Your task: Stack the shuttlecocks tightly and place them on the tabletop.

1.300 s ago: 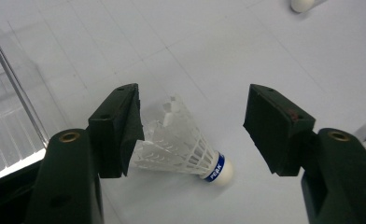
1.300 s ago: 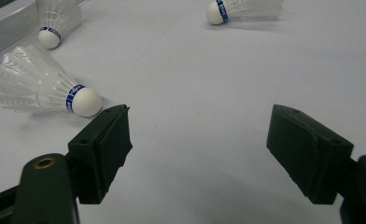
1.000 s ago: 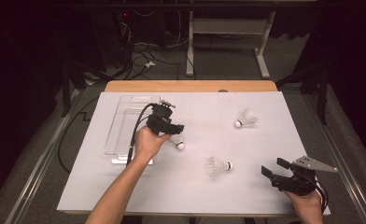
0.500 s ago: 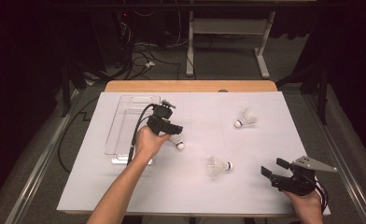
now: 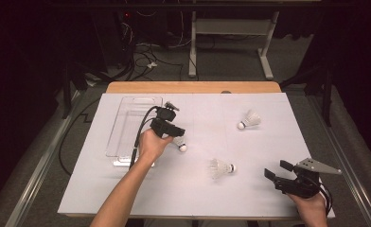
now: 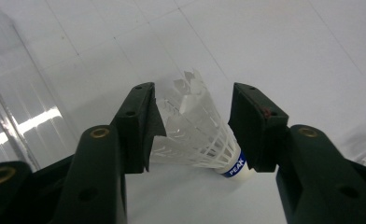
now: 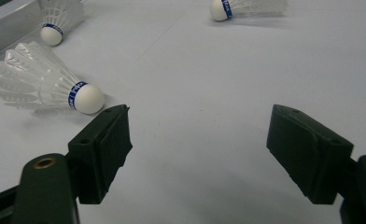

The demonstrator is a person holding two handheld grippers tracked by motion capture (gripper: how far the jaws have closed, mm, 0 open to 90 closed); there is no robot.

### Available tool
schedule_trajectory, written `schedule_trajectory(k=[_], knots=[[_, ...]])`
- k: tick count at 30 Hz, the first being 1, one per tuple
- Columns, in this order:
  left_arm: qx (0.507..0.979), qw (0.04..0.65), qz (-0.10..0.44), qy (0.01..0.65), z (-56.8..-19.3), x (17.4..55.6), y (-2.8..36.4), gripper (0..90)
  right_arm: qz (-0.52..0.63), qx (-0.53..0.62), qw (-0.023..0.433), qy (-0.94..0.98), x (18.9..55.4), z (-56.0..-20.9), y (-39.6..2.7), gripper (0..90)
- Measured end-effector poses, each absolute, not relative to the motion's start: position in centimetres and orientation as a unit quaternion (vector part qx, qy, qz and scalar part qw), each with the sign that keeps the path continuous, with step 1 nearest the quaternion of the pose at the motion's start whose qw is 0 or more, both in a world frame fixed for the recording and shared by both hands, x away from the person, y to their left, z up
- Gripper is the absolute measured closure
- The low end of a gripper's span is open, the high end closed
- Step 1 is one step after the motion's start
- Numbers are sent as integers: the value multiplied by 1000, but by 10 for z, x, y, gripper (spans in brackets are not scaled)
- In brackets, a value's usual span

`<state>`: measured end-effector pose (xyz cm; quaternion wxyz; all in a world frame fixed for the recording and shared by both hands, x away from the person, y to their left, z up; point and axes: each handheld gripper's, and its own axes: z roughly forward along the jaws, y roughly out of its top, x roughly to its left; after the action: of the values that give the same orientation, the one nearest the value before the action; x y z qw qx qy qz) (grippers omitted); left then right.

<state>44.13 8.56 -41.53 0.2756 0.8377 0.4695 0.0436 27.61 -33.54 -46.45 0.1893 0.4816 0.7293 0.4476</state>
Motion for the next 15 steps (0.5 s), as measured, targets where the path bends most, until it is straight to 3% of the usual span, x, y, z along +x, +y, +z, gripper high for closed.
schedule_trajectory(k=[15], knots=[[842,286,17,458,-415,441,87,726,446,480,190,731,276,-465,-335,219]])
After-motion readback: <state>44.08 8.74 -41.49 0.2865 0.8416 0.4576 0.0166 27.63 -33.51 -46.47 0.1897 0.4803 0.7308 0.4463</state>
